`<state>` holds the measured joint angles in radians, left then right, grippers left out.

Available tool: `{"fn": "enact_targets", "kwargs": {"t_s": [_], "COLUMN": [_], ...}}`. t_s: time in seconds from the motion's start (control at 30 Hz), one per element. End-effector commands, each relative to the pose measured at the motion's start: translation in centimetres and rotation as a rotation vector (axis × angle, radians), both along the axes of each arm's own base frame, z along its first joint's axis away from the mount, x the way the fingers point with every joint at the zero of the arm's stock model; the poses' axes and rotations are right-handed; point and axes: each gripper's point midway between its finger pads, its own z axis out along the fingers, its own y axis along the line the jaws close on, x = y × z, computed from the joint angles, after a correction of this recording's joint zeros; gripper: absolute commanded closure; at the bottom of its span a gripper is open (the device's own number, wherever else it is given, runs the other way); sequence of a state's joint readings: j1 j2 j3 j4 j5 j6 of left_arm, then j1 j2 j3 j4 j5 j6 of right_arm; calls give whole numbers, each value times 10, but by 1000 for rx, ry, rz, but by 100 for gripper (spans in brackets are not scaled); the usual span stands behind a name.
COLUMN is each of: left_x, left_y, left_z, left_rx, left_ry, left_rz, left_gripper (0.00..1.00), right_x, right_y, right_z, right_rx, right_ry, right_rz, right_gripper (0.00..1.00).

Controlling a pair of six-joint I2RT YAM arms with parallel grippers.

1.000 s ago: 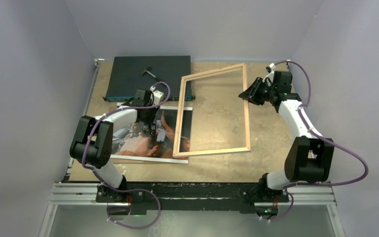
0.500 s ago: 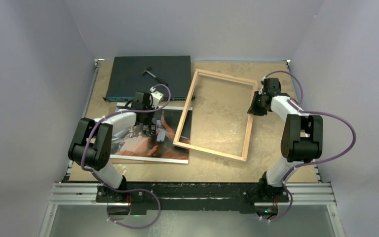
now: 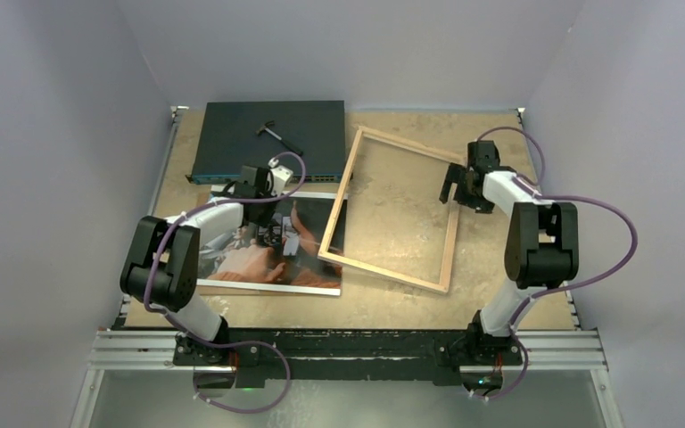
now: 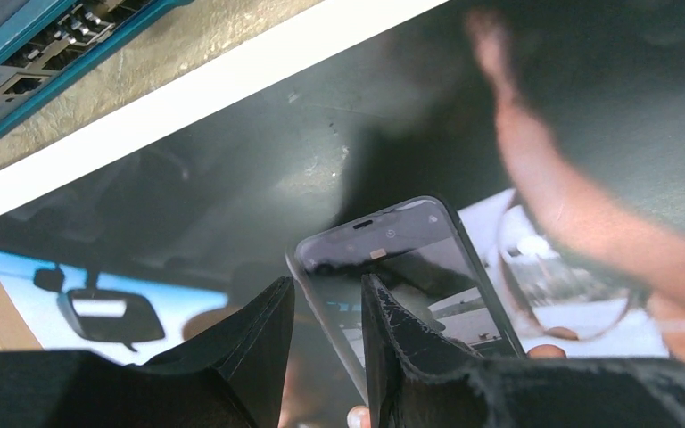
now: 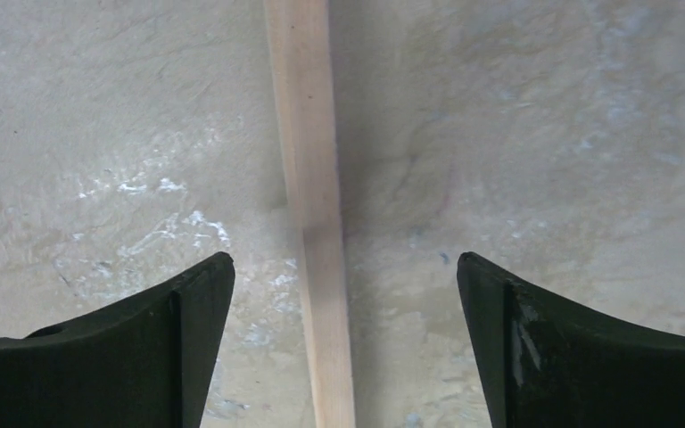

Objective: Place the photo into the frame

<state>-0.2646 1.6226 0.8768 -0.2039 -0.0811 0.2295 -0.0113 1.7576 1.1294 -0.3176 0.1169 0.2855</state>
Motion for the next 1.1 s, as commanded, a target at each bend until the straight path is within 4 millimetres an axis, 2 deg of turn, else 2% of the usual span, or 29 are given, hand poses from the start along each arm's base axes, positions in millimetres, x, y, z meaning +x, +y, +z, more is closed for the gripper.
{"fn": "enact_targets", "kwargs": {"t_s": [0.0,0.07,0.17,0.27,0.3,0.37,0.4,0.43,0.5,0.57,0.63,0.7,0.83,0.93,1.0,1.07], "left_x": [6,7,11,15,17,20,23,25,28,34,38,40,41,40,39,38], "left_y": [5,7,12,17,18,20,21,23,25,27,32,39,61,74,78,80], "left_z": [15,17,23,36,42,54,62,69,85,105,118,127,132,129,129,129], "left_rx": [-21,-33,-58,-111,-133,-177,-197,-214,-230,-242,-262,-278,-273,-273,-273,-272], "left_ry": [-31,-24,-24,-27,-29,-26,-30,-32,-32,-56,-77,-91,-76,-55,-54,-59], "left_rz": [-4,5,24,41,49,56,63,68,67,75,91,122,184,217,226,233], "left_gripper": [68,68,68,68,67,65,63,59,53,50,49,47,46,47,47,47], "right_x": [12,14,19,26,26,34,39,41,46,50,46,38,17,7,3,2], "right_y": [-17,-26,-43,-10,0,29,42,62,94,146,193,231,290,315,322,326], "right_z": [55,74,119,169,180,191,190,179,175,192,192,171,132,112,103,94], "right_rx": [-63,-96,-154,58,143,300,339,362,226,162,186,210,194,177,159,150], "right_ry": [-119,-158,-275,-488,-553,-627,-600,-518,-418,-456,-457,-405,-326,-286,-275,-264], "right_rz": [-106,-165,-263,-223,-237,-141,-98,-64,-47,33,82,125,226,272,285,292], "right_gripper": [1,1,1,1,1,1,1,1,1,1,1,1,1,1,3,9]}}
